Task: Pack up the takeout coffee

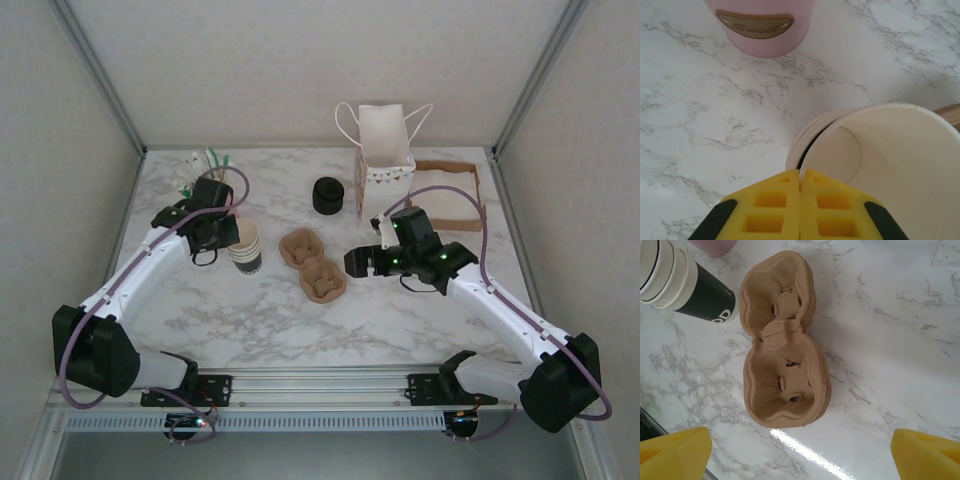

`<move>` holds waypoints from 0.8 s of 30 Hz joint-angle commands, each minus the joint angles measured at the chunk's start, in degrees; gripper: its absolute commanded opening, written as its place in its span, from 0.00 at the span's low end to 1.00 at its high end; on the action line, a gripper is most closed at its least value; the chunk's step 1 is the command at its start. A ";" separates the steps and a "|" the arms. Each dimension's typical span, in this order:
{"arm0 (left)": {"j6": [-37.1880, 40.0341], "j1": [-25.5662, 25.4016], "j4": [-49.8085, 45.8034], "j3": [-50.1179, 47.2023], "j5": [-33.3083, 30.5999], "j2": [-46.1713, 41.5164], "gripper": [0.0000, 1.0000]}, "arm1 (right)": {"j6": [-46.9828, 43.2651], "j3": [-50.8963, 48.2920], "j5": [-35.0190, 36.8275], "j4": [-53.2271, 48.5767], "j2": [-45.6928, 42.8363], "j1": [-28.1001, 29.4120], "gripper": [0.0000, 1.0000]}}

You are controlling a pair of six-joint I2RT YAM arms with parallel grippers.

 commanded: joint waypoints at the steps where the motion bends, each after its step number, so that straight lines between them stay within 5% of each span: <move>1: 0.44 -0.43 -2.81 2.63 -2.90 -0.45 0.02 | -0.73 2.28 1.07 -1.57 0.36 0.78 0.93; 15: 1.21 -0.46 -7.00 9.62 -2.45 -3.07 0.00 | -0.10 4.65 4.70 -4.55 0.53 1.18 0.99; 24: 1.36 -3.00 -10.23 19.15 4.46 -7.12 0.00 | 4.87 8.39 20.86 -10.02 -0.72 1.24 0.99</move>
